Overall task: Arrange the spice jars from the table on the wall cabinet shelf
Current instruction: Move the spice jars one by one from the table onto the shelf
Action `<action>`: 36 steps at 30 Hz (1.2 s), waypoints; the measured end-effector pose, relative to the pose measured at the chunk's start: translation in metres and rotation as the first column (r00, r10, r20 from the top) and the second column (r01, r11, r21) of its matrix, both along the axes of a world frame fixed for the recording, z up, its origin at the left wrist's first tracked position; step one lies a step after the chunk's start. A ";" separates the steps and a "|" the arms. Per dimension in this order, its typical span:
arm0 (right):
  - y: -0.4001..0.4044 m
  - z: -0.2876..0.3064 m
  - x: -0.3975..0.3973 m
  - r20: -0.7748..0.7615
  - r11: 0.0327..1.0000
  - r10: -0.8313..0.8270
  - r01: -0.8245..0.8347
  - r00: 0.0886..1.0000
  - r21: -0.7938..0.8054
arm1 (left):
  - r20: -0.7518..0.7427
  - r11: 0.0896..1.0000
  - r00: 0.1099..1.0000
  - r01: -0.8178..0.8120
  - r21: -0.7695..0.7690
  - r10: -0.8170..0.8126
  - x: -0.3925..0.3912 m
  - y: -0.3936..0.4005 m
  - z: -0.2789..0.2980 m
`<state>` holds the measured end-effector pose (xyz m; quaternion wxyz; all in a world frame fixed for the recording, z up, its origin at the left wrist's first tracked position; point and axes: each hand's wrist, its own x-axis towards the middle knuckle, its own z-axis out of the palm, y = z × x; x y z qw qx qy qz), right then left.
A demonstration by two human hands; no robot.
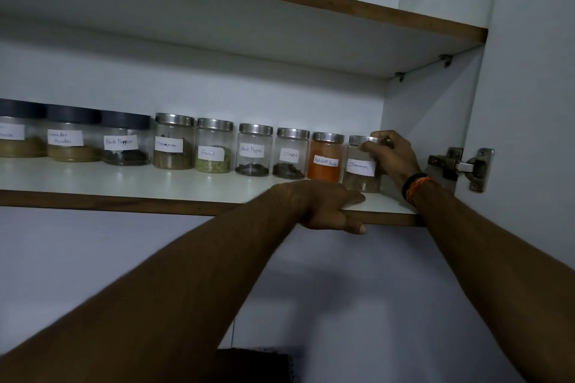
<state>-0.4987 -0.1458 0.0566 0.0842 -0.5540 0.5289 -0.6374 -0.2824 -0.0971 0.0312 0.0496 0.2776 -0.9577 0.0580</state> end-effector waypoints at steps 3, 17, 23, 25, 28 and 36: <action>-0.008 0.003 -0.001 -0.040 0.999 -0.031 0.030 0.999 -0.021 | -0.013 1.000 1.000 0.004 0.013 -0.004 0.000 -0.002 0.001; -0.029 0.009 -0.014 -0.257 0.987 -0.150 0.159 0.955 0.013 | -0.026 0.998 0.999 -0.017 0.067 0.019 -0.001 0.002 0.002; -0.033 0.006 -0.015 -0.214 0.986 -0.160 0.166 0.964 0.008 | -0.026 0.996 0.999 -0.022 0.081 0.024 -0.001 0.002 0.003; -0.033 0.004 -0.016 -0.218 0.985 -0.168 0.174 0.961 0.011 | -0.029 0.996 0.999 -0.021 0.081 0.024 -0.001 0.002 0.003; -0.034 0.003 -0.017 -0.231 0.983 -0.173 0.182 0.957 0.020 | -0.033 0.996 0.999 -0.023 0.083 0.025 -0.001 0.002 0.003; -0.035 0.005 -0.018 -0.247 0.983 -0.153 0.172 0.957 0.059 | -0.032 0.996 0.999 -0.026 0.089 0.029 -0.001 0.003 0.003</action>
